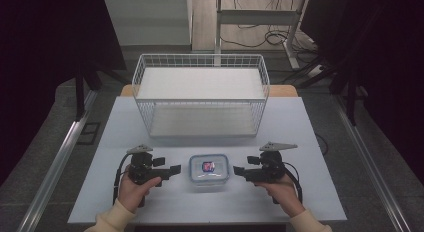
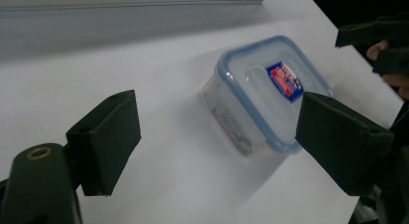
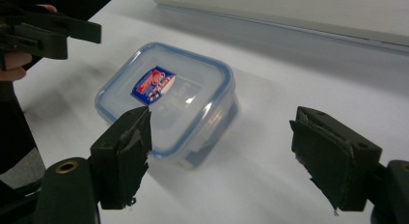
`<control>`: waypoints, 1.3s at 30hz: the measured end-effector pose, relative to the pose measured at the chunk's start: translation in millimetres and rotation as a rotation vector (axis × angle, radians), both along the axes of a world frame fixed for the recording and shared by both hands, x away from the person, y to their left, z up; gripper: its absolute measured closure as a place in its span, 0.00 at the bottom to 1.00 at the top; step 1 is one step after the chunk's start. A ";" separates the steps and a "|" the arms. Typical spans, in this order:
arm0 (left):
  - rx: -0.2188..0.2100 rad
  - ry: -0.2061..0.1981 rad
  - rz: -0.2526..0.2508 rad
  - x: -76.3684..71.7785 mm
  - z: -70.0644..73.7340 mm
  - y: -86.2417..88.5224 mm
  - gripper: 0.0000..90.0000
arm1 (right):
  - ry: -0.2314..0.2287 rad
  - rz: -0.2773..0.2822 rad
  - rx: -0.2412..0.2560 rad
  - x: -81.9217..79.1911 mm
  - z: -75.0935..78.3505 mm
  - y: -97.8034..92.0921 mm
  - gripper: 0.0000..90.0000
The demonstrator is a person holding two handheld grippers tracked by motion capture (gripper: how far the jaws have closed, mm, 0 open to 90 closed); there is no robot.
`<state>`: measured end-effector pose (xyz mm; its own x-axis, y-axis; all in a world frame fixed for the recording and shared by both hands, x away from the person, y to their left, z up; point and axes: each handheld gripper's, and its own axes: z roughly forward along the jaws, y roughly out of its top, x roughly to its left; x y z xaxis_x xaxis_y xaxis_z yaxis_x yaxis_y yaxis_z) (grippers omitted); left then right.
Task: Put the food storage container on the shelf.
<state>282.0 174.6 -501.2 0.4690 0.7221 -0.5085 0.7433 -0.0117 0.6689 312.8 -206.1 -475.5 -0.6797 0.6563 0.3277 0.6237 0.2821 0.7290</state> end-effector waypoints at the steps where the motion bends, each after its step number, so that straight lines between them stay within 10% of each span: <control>1: -0.011 0.011 -0.001 2.4 -0.4 -1.7 0.18 | 0.008 0.002 0.004 3.3 0.1 3.1 0.24; 8: -0.102 0.109 -0.020 22.1 -11.6 -16.2 0.19 | 0.043 0.022 0.014 15.5 -1.2 26.3 0.24; 39: -0.176 0.269 -0.142 27.6 -36.4 -40.3 0.27 | 0.251 0.051 0.050 21.6 -36.4 48.6 0.23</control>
